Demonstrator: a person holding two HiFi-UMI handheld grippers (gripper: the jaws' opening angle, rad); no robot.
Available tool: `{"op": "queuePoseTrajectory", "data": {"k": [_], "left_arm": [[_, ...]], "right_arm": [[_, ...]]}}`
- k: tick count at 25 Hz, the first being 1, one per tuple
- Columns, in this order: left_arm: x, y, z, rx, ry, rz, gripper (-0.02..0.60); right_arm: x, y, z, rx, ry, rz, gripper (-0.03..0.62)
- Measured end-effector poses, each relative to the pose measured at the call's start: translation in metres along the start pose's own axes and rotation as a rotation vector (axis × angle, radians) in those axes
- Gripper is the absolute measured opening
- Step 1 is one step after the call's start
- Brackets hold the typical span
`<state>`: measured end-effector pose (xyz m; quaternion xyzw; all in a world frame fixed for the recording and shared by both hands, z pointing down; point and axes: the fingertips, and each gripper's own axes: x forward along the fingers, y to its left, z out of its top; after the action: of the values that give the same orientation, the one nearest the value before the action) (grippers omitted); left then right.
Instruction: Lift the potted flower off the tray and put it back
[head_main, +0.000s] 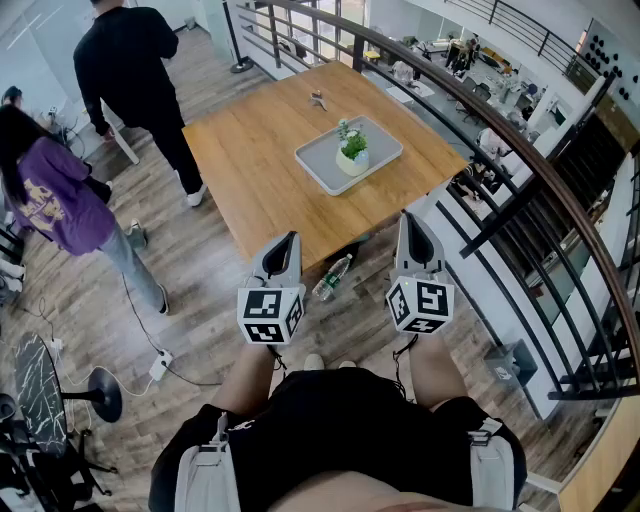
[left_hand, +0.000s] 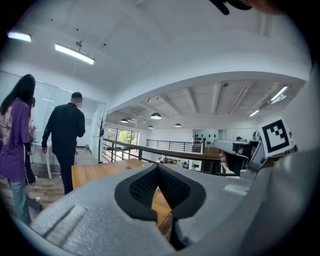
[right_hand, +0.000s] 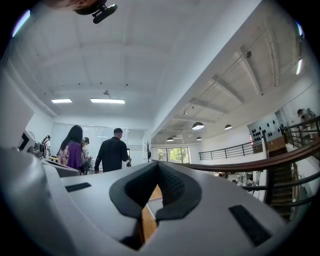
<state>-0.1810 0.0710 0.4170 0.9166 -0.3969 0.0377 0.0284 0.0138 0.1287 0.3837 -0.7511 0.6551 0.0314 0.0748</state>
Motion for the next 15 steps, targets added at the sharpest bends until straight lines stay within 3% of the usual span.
{"op": "queuePoseTrajectory", "data": {"k": [15], "left_arm": [[0.002, 0.006, 0.004, -0.006, -0.014, -0.018, 0.012]], "right_arm": [[0.002, 0.009, -0.001, 0.008, 0.001, -0.01, -0.003]]}}
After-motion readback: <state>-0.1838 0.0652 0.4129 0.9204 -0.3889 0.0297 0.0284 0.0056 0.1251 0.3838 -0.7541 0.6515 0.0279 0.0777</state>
